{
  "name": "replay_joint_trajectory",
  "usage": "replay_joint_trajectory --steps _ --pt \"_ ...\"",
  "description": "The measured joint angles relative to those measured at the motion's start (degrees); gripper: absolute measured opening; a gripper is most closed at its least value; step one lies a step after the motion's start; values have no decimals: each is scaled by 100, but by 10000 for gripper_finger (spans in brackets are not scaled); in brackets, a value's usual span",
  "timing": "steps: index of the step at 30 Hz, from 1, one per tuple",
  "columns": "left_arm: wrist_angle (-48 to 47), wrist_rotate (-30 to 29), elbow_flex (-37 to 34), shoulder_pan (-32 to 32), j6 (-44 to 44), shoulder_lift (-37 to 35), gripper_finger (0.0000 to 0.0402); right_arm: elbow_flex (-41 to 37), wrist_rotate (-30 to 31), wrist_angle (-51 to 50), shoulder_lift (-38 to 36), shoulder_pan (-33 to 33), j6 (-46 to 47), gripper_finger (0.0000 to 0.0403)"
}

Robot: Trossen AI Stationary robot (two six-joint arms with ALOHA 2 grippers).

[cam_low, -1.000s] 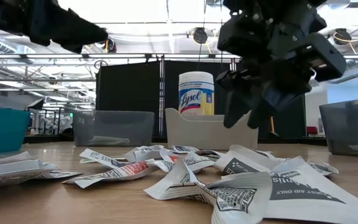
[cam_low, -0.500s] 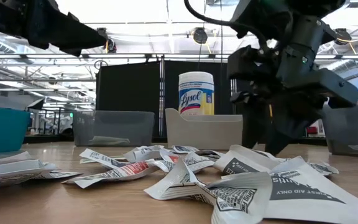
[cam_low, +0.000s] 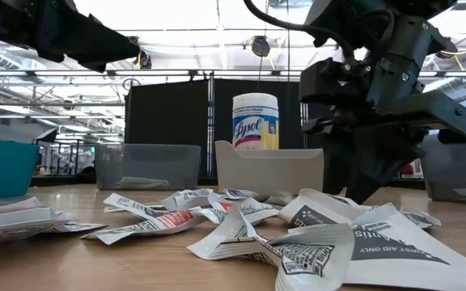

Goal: Pick & Place First Aid Supplies
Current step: Put the green bandage pack into the top black bin

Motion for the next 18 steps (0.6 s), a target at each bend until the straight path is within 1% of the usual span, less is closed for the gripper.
replay_joint_trajectory --steps 4,8,14,18 --pt "0 0 0 0 0 0 120 0 -19 -18 4 4 48 126" --pt "-2 0 0 0 -23 0 120 -4 -19 -46 7 4 48 101" --pt "-4 0 0 0 -13 2 120 -17 52 -297 -152 1 88 78" --pt "-19 0 0 0 -2 2 120 -43 105 -403 -557 2 89 68"
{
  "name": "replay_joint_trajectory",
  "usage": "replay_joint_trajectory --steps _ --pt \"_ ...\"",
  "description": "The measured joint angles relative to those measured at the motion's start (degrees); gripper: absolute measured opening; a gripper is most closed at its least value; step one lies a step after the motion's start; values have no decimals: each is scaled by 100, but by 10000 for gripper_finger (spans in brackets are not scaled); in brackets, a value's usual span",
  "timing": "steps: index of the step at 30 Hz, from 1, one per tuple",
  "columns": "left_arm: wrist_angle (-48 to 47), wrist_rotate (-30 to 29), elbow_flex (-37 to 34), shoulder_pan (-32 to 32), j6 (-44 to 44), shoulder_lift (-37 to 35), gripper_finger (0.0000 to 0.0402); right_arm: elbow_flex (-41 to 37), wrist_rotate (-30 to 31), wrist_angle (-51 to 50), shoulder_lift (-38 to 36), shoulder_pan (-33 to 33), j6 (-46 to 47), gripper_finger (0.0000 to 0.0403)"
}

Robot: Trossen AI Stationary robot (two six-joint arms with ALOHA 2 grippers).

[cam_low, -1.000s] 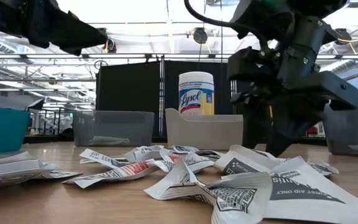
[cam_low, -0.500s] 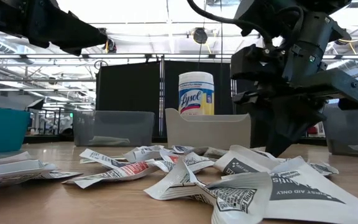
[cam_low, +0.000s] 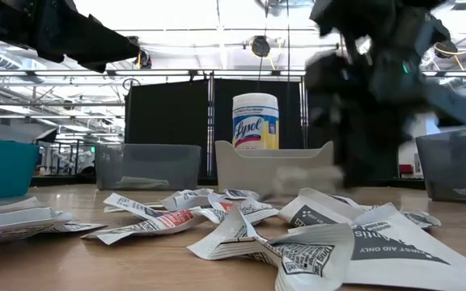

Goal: Pick & Place First Aid Supplies
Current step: Put the green bandage pack into the top black bin

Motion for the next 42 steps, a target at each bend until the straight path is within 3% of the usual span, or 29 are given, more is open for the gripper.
replay_joint_trajectory --steps 7,13,17,20,33,37,42 --pt "-16 0 0 0 2 0 120 19 33 161 -633 22 -68 51" --pt "-5 -2 0 0 7 0 120 23 92 650 -703 31 -416 42" --pt "-9 -2 0 0 7 0 120 23 -34 288 -700 -31 56 43" --pt "-9 -2 0 0 17 0 120 23 -367 191 -668 -97 185 64" --pt "13 -2 0 0 18 0 120 27 -381 854 412 -202 213 242" --pt "-11 -4 0 0 21 0 120 27 -377 864 468 -219 275 259" --pt "-12 -4 0 0 66 0 120 44 -396 836 650 -184 300 249"
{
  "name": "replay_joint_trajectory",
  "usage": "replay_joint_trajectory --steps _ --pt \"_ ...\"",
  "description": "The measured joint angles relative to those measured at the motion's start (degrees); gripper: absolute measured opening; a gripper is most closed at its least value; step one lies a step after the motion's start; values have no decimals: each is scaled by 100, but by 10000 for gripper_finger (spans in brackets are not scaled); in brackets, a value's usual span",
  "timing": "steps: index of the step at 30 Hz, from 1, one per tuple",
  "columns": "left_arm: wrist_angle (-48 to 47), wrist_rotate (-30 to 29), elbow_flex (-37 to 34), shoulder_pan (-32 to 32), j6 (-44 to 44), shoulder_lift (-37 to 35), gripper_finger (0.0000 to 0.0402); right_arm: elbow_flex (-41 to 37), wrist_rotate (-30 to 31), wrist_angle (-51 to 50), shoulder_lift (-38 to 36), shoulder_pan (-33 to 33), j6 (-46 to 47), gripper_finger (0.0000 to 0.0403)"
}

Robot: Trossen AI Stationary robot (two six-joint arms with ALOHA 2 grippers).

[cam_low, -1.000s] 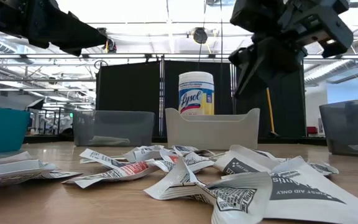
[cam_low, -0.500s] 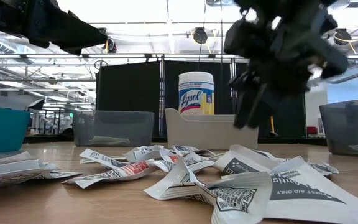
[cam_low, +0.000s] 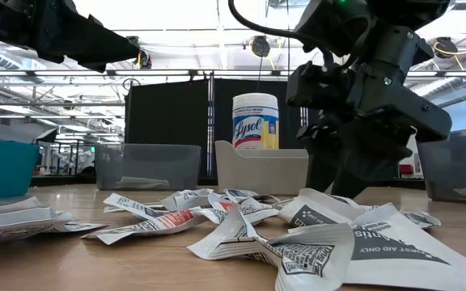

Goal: Pick & Place First Aid Supplies
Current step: Put the green bandage pack into the top black bin

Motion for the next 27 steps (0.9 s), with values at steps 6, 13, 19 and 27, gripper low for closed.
replay_joint_trajectory --steps 6,13,19,27 --pt "-4 0 0 -2 -5 0 120 12 38 -49 131 60 -1 217" --pt "-4 0 0 0 -41 0 120 6 46 -141 143 68 25 154" --pt "-4 0 0 0 -44 0 120 -2 47 -182 131 68 43 111" --pt "-4 0 0 -2 -44 0 120 -5 60 -210 131 68 43 87"
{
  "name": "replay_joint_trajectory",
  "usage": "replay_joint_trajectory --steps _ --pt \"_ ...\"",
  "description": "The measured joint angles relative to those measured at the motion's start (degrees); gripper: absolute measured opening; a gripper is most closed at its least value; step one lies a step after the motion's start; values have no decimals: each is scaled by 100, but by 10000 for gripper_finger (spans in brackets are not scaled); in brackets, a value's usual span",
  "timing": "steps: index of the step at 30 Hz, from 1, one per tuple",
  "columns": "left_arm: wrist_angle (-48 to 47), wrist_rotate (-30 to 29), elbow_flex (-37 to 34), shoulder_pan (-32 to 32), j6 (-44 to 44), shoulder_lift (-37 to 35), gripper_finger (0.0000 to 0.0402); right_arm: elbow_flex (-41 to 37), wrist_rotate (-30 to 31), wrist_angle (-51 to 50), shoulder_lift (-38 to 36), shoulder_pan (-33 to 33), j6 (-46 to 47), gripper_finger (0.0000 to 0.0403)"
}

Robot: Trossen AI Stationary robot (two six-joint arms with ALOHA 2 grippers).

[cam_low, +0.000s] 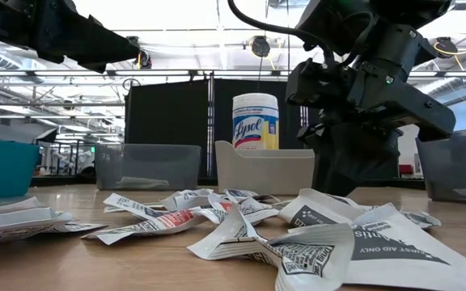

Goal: Pick & Place First Aid Supplies
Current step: Put the green bandage pack into the top black bin

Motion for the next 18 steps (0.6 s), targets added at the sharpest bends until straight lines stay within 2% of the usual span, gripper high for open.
replay_joint_trajectory --steps 10,18 --pt "0 0 0 2 0 0 120 -4 -15 -67 -18 0 0 71" --pt "0 0 0 2 2 0 120 -42 -28 -531 -482 2 68 52"
